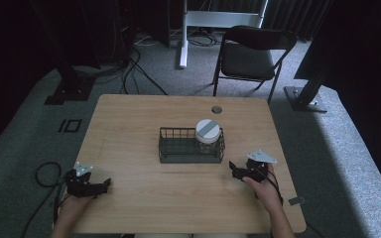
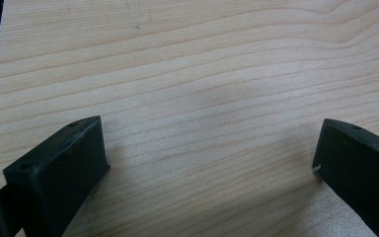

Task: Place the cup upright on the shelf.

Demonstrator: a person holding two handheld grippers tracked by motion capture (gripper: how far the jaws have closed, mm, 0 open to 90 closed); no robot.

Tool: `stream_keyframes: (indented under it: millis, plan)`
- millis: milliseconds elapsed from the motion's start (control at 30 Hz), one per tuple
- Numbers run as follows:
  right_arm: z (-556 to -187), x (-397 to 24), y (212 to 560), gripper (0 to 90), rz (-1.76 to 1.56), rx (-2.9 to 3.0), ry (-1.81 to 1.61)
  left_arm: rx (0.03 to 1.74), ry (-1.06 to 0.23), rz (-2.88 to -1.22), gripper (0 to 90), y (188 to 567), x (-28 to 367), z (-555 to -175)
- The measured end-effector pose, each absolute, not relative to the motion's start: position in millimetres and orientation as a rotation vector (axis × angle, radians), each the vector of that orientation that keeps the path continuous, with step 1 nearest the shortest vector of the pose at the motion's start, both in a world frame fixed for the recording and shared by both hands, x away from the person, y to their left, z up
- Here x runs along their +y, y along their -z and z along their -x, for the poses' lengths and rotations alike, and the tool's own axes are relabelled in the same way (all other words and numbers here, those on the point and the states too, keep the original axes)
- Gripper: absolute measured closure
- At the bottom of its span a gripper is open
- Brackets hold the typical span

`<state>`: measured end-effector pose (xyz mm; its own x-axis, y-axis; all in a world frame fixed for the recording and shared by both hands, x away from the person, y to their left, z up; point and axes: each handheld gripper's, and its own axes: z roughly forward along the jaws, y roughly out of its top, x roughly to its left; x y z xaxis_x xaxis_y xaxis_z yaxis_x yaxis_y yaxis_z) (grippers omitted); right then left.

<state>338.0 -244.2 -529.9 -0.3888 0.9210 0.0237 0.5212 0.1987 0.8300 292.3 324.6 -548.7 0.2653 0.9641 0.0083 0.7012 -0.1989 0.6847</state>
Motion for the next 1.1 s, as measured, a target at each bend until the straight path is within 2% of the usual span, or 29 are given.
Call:
stream_keyframes:
  millis: [1100]
  plan:
    - [-344.0,-262.5,551.0,11.5,-1.531,1.969,-0.835,1.500,-0.604,-1.975,0.1,548.7,324.6,-292.4]
